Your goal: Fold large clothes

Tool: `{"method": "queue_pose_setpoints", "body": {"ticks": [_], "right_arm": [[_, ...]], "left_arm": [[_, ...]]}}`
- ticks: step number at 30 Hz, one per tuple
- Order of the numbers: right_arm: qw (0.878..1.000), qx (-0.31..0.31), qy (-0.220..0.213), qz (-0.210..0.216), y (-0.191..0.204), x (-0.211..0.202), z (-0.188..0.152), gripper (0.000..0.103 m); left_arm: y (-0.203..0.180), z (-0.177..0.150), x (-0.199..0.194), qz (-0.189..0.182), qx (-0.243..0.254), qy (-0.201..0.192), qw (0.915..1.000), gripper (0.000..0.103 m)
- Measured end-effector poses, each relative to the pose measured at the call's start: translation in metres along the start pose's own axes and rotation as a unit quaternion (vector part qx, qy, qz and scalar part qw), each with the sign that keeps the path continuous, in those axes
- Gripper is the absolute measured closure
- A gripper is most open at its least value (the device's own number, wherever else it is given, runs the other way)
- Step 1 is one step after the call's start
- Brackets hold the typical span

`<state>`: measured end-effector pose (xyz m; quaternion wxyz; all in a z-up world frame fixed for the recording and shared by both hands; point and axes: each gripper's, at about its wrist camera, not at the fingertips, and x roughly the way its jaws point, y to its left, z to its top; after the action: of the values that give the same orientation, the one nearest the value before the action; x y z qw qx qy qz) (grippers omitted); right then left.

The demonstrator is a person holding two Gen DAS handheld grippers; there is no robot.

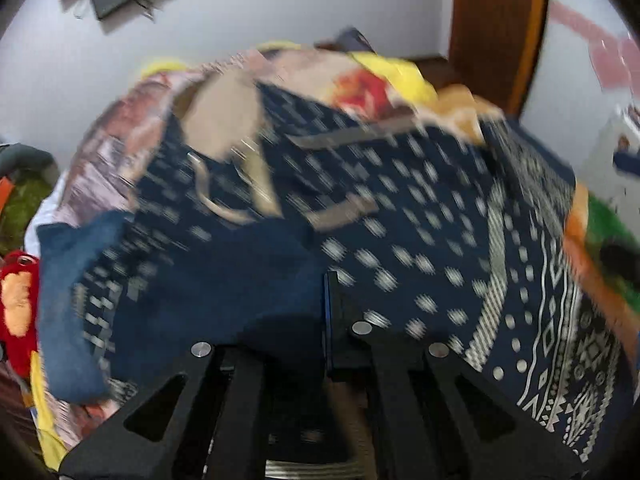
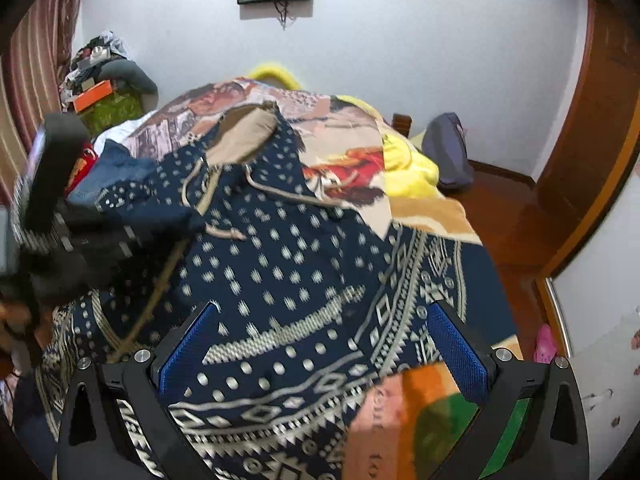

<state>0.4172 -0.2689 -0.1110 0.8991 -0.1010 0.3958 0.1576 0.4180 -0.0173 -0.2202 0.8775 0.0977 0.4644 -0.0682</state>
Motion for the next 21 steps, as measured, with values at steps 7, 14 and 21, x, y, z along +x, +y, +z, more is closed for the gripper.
{"method": "queue_pose_setpoints", "body": {"ticks": [7,14,21], "right_arm": [[1.000,-0.009,0.019,-0.002,-0.002,0.002,-0.016,0.000],[0.999,-0.030,0.010,0.004,0.019,-0.006,-0.008,0.000],[0.998,-0.056,-0.006,0.034,0.065,-0.010,0.012,0.000]], "left_arm": [[-0.016,-0.027,0.004,-0.028,-0.004,0.023,0.9993,0.076],[0.012,-0.054,-0.044,-0.052,-0.022,0.010,0.9983,0.036],[0.104,-0.077,-0.086,-0.017,-0.116,-0.029,0.9926,0.022]]}}
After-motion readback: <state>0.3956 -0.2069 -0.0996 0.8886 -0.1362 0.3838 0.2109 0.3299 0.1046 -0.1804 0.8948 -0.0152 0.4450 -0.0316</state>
